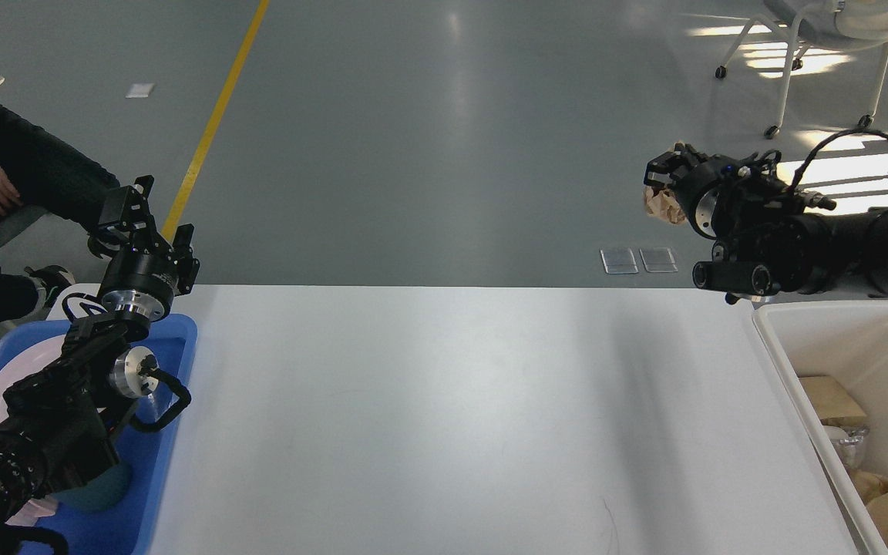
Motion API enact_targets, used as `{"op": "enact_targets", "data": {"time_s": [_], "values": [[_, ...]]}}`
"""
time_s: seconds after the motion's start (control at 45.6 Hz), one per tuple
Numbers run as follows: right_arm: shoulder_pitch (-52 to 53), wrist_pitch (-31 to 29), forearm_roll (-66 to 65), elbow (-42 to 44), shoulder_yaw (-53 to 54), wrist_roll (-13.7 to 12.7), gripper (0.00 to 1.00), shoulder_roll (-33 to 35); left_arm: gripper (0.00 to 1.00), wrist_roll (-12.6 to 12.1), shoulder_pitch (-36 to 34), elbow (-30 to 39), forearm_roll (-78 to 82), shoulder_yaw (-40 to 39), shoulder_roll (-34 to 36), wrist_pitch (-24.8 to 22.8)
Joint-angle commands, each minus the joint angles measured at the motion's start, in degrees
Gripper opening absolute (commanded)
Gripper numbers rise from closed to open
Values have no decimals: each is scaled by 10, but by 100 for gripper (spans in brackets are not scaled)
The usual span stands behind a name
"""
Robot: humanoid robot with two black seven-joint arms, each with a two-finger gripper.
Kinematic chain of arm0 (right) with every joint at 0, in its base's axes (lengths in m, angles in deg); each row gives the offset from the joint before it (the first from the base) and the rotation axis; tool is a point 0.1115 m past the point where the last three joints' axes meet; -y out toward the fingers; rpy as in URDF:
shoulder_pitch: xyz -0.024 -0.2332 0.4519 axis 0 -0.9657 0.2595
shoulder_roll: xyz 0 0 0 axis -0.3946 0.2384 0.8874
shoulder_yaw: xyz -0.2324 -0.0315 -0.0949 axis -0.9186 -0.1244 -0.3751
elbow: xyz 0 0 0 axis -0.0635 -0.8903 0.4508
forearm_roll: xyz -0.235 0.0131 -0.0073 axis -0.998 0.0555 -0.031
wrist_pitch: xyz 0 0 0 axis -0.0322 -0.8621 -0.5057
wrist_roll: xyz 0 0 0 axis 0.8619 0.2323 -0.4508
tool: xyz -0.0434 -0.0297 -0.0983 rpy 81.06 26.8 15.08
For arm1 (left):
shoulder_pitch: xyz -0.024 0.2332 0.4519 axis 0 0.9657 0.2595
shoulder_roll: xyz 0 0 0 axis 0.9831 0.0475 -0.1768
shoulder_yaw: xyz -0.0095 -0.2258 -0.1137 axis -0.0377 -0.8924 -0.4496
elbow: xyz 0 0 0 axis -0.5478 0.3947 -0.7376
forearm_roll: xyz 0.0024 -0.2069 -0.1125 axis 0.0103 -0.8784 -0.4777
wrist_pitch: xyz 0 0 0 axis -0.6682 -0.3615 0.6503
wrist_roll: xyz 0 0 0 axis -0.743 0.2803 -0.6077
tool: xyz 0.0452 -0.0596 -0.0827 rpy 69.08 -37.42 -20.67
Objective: Tidy desktop
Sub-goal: 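Lift the crumpled paper and drop it into the white bin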
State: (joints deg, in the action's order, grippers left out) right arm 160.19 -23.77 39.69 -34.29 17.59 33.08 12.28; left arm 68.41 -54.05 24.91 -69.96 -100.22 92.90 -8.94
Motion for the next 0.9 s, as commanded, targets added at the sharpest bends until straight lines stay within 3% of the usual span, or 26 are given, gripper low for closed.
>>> {"op": "enact_targets", "data": {"time_s": [0.0, 0.263, 0.504, 0.746, 0.833, 0.877], "values": [[40, -9, 1, -1, 0, 0, 7, 24, 97, 0, 0, 0, 0, 0, 0, 0], [18, -9, 13, 46, -8, -2, 7, 30, 97, 0, 0, 0, 0, 0, 0, 0], [-133, -10, 24, 197, -5, -2, 8, 66, 97, 0, 0, 0, 0, 0, 1, 0], [-228, -9, 25, 225, 3, -2, 8, 144, 97, 0, 0, 0, 0, 0, 0, 0], [-264, -9, 25, 233, 17, -2, 11, 156, 97, 0, 0, 0, 0, 0, 0, 0], [-282, -9, 25, 241, 24, -2, 19, 159, 97, 0, 0, 0, 0, 0, 0, 0]]}}
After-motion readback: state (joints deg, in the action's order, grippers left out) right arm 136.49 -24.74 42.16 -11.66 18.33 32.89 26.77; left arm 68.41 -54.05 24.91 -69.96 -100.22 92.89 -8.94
